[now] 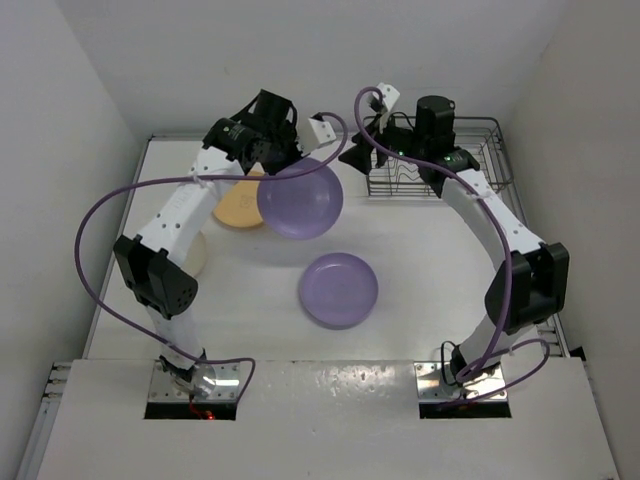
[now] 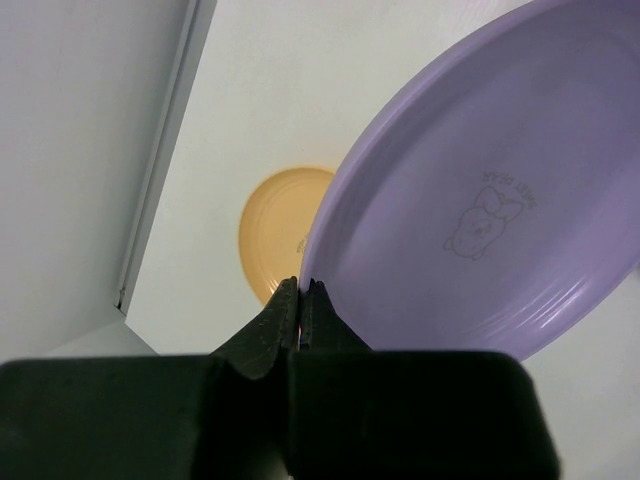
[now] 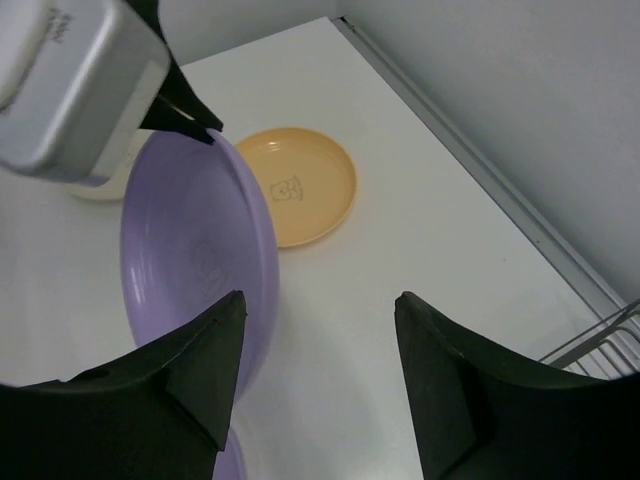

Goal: Load the plates into the dish rack

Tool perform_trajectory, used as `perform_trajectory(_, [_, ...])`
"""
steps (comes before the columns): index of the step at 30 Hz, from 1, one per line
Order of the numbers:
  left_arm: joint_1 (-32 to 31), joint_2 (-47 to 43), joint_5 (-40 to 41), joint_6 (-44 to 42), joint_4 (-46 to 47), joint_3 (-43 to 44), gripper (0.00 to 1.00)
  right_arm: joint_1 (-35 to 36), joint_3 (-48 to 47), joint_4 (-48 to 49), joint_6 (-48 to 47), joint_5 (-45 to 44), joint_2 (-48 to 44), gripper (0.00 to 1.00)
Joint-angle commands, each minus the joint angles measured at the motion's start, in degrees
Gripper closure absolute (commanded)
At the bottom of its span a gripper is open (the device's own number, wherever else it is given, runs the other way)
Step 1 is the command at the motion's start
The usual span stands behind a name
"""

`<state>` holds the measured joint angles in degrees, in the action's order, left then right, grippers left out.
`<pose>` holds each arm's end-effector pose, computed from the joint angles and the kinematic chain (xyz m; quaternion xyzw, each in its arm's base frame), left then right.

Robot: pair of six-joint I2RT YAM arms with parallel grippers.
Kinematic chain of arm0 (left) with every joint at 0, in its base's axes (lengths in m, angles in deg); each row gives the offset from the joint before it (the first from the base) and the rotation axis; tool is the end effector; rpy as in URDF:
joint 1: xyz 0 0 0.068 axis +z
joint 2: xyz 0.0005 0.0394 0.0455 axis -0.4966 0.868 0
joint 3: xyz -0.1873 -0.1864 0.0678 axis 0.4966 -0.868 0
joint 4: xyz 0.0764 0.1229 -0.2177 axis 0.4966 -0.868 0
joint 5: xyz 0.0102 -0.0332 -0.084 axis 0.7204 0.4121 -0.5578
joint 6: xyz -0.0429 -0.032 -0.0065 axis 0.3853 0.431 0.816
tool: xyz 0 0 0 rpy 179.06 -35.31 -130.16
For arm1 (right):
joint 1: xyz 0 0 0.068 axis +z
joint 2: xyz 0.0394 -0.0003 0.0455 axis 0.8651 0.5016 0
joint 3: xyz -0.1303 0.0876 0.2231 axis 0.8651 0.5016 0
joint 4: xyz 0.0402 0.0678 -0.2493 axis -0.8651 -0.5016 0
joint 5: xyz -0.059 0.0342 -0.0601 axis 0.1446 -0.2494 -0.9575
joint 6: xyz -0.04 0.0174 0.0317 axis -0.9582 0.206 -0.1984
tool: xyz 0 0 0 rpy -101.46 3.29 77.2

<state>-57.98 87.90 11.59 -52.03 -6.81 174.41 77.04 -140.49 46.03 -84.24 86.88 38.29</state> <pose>0.3370 -0.1799 0.4084 0.4830 0.7844 0.0332 0.3877 0.3726 0.1391 0.3649 -0.3382 0.6959 0.3410 0.5339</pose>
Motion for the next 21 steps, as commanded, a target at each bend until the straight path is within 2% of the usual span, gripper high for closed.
perform_trajectory(1, [-0.9,-0.5,1.7,1.2,5.5,2.2,1.00,0.0,2.1,4.1,0.0,4.2,-2.7,0.38])
perform_trajectory(10, [-3.3,1.2,0.1,2.8,7.1,5.1,1.00,0.5,1.5,3.9,-1.3,3.6,2.2,0.38])
perform_trajectory(13, [-4.3,1.7,-0.5,2.8,7.1,5.1,1.00,0.6,-1.8,1.8,-2.2,3.9,4.8,0.47])
perform_trajectory(15, [-4.3,1.7,-0.5,3.3,7.1,5.1,1.00,0.7,-2.7,1.0,-3.3,3.8,5.9,0.59])
perform_trajectory(16, [-4.3,1.7,-0.5,3.3,7.1,5.1,1.00,0.5,-2.6,1.1,-5.0,3.7,5.9,0.76])
perform_trajectory(19, [-4.8,1.7,1.0,3.3,7.1,5.1,1.00,0.2,-0.2,4.2,-8.6,2.7,4.4,1.00])
perform_trajectory(21, [-4.8,1.7,1.7,2.8,7.1,5.1,1.00,-0.4,2.1,10.2,-11.7,2.3,3.6,1.00])
